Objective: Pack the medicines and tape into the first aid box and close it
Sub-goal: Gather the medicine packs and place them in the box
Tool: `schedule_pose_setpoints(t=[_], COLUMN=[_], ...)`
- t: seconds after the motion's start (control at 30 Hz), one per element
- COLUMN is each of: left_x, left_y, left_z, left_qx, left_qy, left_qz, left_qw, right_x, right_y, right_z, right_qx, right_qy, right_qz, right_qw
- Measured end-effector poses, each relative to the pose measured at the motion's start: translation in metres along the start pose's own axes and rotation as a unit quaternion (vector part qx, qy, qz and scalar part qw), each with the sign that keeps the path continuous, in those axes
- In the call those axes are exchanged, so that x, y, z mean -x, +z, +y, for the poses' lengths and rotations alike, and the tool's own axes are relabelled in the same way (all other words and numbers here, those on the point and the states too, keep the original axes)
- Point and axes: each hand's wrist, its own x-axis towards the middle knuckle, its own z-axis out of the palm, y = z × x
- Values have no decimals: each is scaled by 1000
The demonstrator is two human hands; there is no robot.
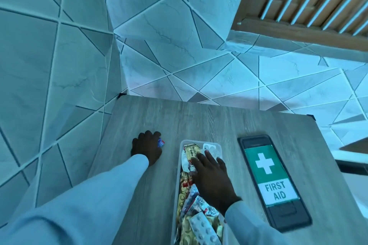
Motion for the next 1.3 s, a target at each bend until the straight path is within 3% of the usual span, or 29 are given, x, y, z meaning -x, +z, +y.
schedule_pose_setpoints(t=[0.07,0.3,0.47,0.57,0.7,0.87,1.1,1.23,1.3], left_x=[13,82,150,171,174,168,163,166,165], left_y=[-6,-31,-31,-16,6,16,17,12,6], left_z=[3,38,79,97,106,103,105,111,111], left_qx=[46,138,159,100,54,48,-3,39,86], left_qy=[-3,65,153,194,157,132,123,126,122], left_qz=[20,112,49,17,0,-10,10,44,60], left_qw=[999,982,974,976,986,990,992,990,987], right_x=[3,13,28,47,77,109,134,143,149], right_y=[2,-8,-22,-25,-20,-18,-14,-7,-3], right_z=[-1,-2,26,42,60,80,100,115,123], right_qx=[10,-55,-98,-115,-87,-149,-154,-146,-135], right_qy=[-14,8,44,55,84,147,187,211,236], right_qz=[-11,92,160,169,151,142,145,122,73], right_qw=[1000,994,981,977,981,967,959,959,960])
